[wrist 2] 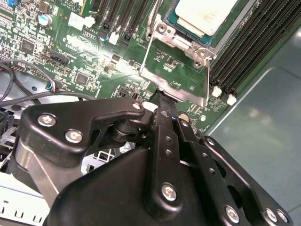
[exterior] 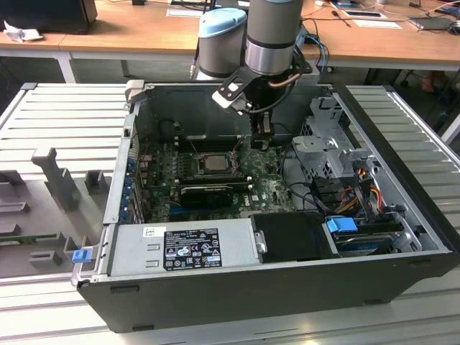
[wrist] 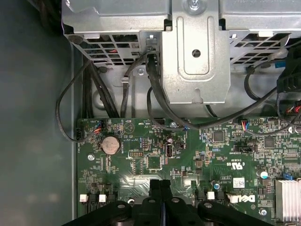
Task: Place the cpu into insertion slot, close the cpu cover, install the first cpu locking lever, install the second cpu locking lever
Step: 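Close the cpu cover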
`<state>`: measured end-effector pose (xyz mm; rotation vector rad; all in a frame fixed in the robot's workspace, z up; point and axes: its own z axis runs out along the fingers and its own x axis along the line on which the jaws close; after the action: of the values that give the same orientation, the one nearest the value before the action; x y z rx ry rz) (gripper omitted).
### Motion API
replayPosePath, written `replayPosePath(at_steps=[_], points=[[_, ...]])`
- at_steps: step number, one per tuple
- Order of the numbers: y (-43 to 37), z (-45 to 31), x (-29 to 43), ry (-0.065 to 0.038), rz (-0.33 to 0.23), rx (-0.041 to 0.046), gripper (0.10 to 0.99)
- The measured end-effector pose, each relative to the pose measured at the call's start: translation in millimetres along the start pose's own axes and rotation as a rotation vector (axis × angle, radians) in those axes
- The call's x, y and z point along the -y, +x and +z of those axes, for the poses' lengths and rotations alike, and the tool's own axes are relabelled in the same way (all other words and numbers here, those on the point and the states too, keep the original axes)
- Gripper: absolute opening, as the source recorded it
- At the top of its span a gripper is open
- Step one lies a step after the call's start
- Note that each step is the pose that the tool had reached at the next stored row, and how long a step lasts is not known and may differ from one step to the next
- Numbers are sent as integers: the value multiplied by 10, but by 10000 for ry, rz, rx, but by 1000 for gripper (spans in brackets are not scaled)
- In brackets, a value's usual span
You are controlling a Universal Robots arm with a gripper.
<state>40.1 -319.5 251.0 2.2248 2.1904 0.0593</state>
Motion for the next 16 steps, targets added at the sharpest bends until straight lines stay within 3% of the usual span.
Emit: replayPosePath(at_steps=[16], points=[[-1, -3, 76, 0, 0, 1, 106]])
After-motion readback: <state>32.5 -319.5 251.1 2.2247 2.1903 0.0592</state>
